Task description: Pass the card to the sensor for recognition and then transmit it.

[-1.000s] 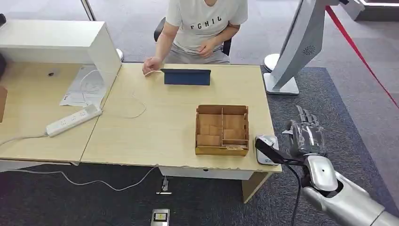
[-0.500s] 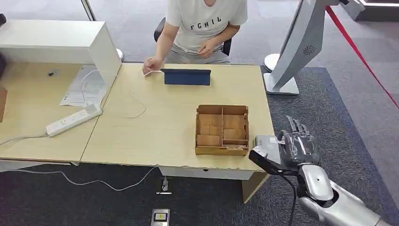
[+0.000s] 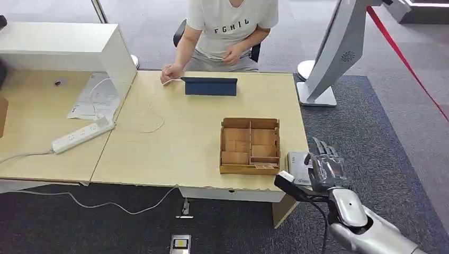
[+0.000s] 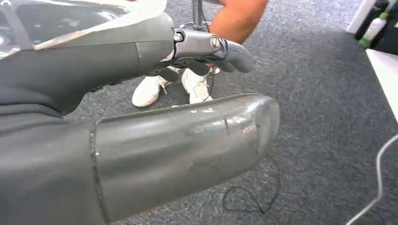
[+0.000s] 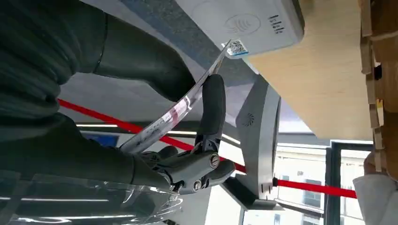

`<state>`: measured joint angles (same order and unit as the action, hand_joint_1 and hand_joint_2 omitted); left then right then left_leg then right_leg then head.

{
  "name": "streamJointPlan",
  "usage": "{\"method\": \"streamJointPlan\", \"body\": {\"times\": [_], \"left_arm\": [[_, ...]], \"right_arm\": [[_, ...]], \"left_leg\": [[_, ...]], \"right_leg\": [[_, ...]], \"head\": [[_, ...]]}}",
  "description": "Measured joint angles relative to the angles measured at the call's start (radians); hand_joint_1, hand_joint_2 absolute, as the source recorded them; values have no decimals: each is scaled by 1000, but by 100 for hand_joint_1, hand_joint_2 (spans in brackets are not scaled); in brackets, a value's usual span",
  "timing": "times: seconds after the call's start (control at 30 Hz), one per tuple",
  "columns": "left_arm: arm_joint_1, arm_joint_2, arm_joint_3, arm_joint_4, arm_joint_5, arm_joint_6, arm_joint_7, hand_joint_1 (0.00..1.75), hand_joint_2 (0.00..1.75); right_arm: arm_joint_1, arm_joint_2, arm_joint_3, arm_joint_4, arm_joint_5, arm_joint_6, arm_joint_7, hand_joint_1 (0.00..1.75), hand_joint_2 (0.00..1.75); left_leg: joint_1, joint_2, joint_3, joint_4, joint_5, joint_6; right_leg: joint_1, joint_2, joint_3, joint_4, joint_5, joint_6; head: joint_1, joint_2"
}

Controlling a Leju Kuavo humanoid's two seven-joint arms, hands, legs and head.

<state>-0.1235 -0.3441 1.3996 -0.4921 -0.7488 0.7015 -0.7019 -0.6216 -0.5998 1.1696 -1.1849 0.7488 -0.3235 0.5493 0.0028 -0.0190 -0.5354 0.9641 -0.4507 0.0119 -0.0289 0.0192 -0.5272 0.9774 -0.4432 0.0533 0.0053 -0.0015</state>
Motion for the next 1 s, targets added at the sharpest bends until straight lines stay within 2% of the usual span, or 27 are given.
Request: {"method": "streamJointPlan", "body": {"times": [0.2, 0.33, 0.57, 1.0], "left_arm": [[1, 0, -5, 3, -11, 0, 0, 0, 0], [1, 1, -3, 9, -14, 0, 0, 0, 0], [1, 2, -3, 15, -18, 0, 0, 0, 0], [0, 3, -2, 15, -59, 0, 0, 0, 0]], "right_arm": [[0, 45, 10, 65, -23, -21, -52, 175, 175], [0, 72, 17, 110, -29, -24, -62, 175, 175], [-1, 98, 22, 155, -30, -25, -65, 175, 175], [-4, 153, 24, 298, -124, -66, -145, 175, 175]], "left_leg": [[0, 0, 0, 0, 0, 0], [0, 0, 0, 0, 0, 0], [0, 0, 0, 0, 0, 0], [0, 0, 1, 0, 0, 0]], "right_leg": [[0, 0, 0, 0, 0, 0], [0, 0, 0, 0, 0, 0], [0, 0, 0, 0, 0, 0], [0, 0, 0, 0, 0, 0]], "head": [[0, 0], [0, 0], [0, 0], [0, 0]]}}
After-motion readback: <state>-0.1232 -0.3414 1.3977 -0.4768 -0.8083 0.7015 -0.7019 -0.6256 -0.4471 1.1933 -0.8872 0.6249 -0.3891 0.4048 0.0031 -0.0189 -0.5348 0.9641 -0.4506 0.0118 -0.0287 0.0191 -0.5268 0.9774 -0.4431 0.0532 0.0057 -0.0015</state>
